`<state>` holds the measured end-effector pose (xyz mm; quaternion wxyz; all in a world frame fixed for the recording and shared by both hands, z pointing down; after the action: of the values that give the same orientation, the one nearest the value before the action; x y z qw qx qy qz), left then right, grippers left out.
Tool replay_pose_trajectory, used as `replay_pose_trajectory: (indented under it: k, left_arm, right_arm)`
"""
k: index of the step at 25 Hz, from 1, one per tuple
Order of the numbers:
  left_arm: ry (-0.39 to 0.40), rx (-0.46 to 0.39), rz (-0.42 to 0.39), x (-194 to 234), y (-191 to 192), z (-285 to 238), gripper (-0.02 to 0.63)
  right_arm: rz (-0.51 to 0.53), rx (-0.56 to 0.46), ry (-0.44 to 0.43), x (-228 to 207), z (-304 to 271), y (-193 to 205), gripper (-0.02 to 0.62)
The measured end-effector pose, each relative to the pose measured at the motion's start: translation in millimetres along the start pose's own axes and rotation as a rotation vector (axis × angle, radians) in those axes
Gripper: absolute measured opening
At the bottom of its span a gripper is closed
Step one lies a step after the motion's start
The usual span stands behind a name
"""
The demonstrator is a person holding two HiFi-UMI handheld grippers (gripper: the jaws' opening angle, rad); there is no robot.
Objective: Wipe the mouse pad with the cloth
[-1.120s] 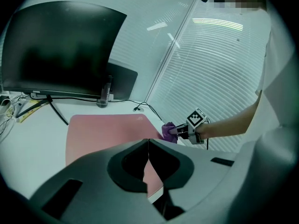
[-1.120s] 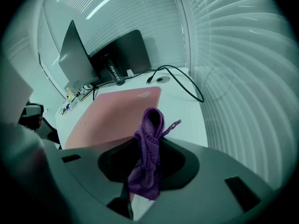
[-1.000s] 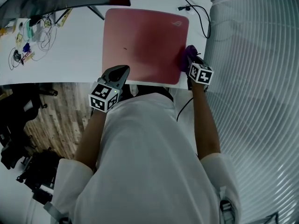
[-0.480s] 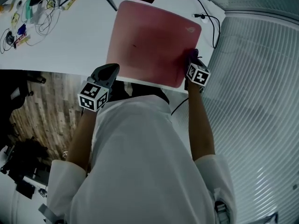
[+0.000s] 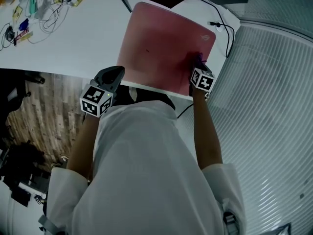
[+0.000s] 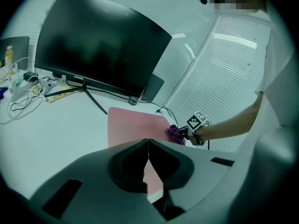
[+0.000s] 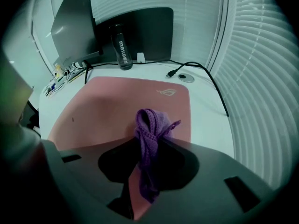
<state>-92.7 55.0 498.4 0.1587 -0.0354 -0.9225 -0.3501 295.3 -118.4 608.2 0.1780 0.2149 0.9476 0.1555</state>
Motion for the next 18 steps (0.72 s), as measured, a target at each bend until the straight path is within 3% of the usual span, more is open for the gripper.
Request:
replay_pose_trajectory:
  k: [18]
  left_arm:
    - [0.013, -0.001, 0.008, 52, -3, 10, 0.018]
  right_arm:
    - [0.099, 0.021, -0.050, 87, -34, -22, 0.123]
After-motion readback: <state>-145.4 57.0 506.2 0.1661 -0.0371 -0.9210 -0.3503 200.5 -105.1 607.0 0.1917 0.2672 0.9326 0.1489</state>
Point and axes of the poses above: the fingertips, and each gripper's own axes: z backward along the fingers, x to its left, y out of its underside, the point moved 10 cm from there along z, backward along the fingers, and after that the axes turned 15 degrees about -y, right-handed, at the moved point
